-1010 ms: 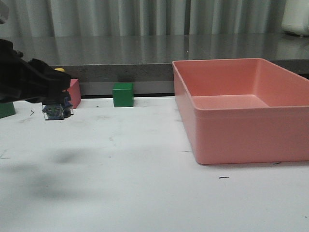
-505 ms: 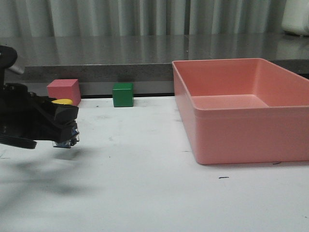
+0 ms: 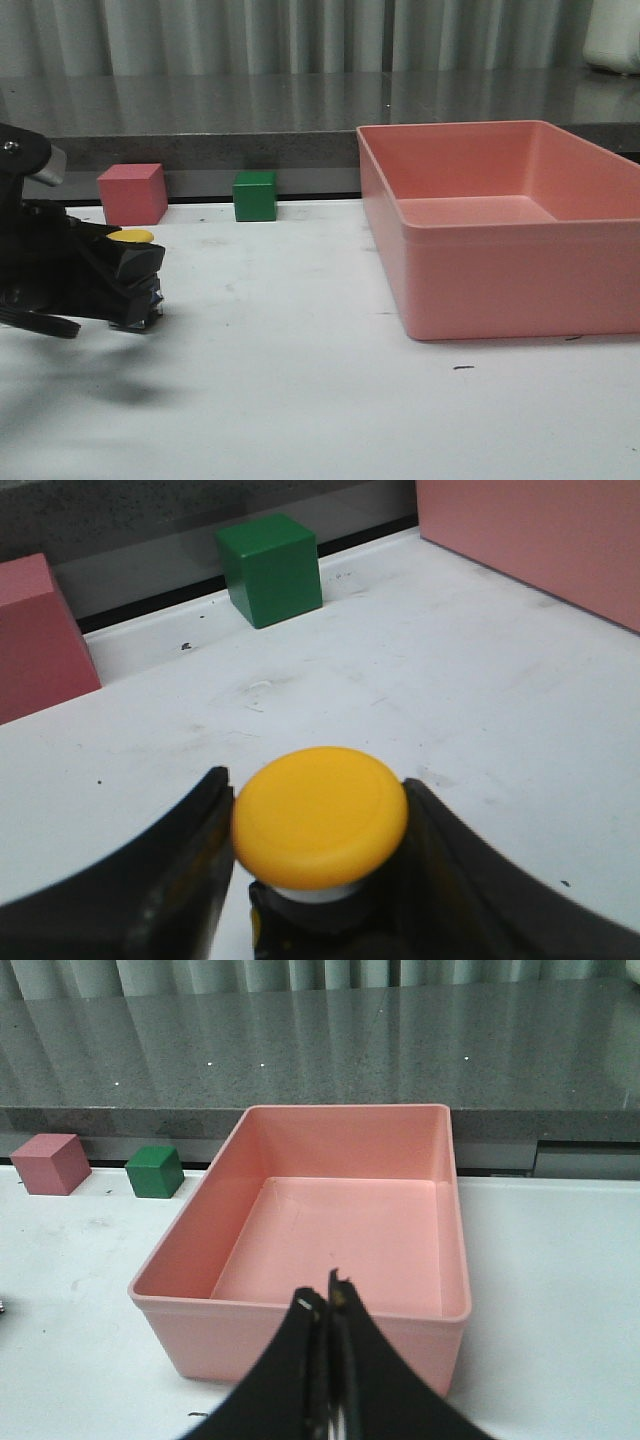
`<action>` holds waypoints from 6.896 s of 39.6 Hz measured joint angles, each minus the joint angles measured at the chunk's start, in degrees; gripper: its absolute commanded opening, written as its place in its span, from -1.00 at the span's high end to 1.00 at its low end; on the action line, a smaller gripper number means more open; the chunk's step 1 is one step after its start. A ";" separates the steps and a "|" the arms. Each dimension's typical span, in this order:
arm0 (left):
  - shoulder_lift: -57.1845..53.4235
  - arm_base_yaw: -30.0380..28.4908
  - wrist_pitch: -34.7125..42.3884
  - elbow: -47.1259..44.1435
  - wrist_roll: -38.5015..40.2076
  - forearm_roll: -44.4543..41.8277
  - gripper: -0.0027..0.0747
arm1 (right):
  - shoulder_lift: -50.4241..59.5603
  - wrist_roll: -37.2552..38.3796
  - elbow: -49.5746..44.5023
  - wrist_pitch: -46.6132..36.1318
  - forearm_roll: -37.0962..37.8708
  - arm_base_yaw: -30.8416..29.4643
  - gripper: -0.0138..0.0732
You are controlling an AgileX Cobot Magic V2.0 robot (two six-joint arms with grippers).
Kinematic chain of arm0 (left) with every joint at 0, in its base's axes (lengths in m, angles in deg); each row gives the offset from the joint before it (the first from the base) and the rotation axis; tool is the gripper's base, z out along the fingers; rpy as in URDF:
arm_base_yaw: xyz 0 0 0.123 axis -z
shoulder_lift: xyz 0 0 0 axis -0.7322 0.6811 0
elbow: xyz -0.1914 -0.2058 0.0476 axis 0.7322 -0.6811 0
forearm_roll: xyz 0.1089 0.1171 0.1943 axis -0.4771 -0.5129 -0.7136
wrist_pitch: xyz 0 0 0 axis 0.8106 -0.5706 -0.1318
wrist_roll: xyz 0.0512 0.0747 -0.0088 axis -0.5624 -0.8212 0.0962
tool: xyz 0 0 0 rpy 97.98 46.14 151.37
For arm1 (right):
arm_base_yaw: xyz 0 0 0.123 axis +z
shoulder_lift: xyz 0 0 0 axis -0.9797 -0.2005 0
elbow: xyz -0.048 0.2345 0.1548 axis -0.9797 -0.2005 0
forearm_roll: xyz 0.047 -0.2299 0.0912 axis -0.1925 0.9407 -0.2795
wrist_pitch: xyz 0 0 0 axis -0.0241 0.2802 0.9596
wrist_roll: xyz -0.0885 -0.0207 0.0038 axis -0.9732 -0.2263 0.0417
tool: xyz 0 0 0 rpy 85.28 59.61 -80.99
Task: Place and stand button with both arms
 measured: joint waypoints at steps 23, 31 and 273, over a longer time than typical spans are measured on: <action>-0.88 0.00 0.00 -0.14 -0.05 -0.22 -0.37 | 0.00 0.00 0.00 0.00 0.00 0.00 0.85; -9.90 1.70 -6.47 -1.05 -0.05 -0.83 -0.37 | 0.00 0.00 0.00 0.00 0.00 0.00 0.85; -111.35 -24.47 -76.46 -26.23 8.98 6.03 0.98 | 11.40 -11.04 -23.65 -12.66 -11.87 -11.00 0.85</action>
